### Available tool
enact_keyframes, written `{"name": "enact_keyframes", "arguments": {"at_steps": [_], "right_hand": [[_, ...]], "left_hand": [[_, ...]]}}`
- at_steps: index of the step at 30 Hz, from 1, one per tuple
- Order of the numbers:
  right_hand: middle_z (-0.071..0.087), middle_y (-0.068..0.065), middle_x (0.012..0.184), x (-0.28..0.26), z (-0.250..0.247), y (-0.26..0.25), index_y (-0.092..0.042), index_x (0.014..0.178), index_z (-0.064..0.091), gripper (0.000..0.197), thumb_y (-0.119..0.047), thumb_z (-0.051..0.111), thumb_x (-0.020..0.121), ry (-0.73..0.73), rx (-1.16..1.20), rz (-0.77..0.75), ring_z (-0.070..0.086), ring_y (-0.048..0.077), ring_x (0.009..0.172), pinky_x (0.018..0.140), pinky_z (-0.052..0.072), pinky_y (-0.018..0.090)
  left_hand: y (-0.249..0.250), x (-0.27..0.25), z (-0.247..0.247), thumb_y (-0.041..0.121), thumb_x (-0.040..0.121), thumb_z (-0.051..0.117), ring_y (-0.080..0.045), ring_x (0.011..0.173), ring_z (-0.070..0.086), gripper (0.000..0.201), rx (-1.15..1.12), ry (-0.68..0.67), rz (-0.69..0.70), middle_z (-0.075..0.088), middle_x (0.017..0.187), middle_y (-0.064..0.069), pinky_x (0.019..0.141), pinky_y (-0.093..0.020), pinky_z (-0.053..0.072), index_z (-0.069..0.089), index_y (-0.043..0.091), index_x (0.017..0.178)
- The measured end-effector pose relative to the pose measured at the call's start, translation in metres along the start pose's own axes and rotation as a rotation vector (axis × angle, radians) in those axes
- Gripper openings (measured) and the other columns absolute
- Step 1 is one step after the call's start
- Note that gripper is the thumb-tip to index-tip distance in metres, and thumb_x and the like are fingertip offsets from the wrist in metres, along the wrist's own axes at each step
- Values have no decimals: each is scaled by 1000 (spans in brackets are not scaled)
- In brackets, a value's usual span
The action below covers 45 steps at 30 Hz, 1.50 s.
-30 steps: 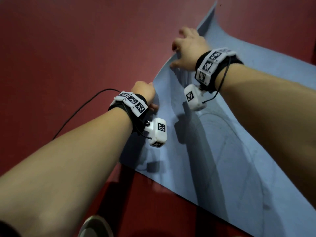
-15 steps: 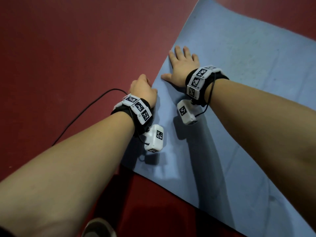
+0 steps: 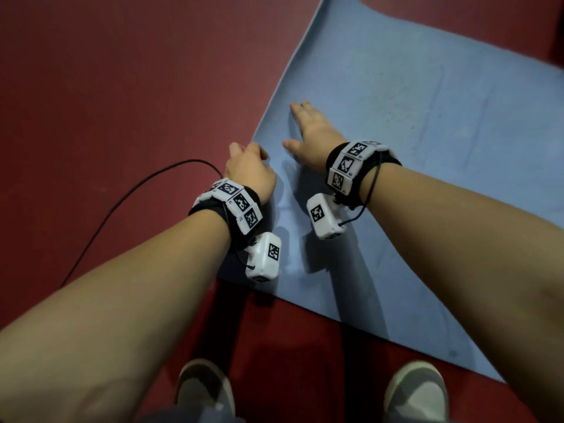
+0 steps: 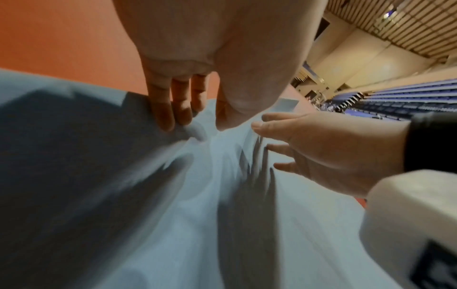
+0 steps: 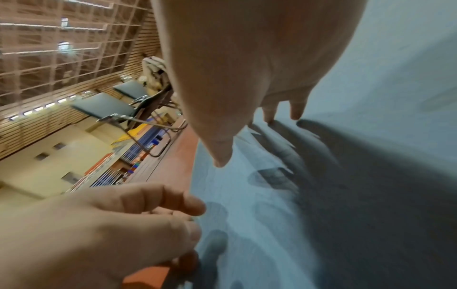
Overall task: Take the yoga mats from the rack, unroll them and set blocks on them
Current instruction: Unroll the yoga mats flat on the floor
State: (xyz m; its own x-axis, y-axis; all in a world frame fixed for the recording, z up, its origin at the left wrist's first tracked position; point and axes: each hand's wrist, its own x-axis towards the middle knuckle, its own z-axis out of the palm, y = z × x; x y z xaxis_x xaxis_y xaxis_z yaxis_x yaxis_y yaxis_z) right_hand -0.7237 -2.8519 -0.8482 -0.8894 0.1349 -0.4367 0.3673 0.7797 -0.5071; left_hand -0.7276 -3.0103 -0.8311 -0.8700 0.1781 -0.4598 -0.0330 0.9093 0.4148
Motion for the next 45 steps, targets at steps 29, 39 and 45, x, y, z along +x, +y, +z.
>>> {"name": "enact_keyframes", "arguments": {"at_steps": [29,39,45], "right_hand": [[34,9,155,-685,-328,6,-23,154,23,65,-36,53,98,662,879,839,41,28,138,112,36,41],[45,10,148,-1003,-297,146,-19,150,33,61,-29,58,96,1007,1072,1076,45,23,135,108,36,32],[56,9,133,-1192,-244,204,-23,149,35,58,-34,56,96,1056,1091,1328,54,27,121,96,41,30]], "left_hand": [[395,-500,-161,22,89,59,-32,118,54,29,432,-559,703,42,141,-7,103,-40,45,63,20,118],[510,-798,6,31,93,58,-31,120,50,36,509,-691,964,44,140,-9,99,-39,44,56,18,127],[542,-975,113,29,91,63,-33,119,56,38,538,-801,1109,52,137,-12,99,-40,46,60,15,126]]}}
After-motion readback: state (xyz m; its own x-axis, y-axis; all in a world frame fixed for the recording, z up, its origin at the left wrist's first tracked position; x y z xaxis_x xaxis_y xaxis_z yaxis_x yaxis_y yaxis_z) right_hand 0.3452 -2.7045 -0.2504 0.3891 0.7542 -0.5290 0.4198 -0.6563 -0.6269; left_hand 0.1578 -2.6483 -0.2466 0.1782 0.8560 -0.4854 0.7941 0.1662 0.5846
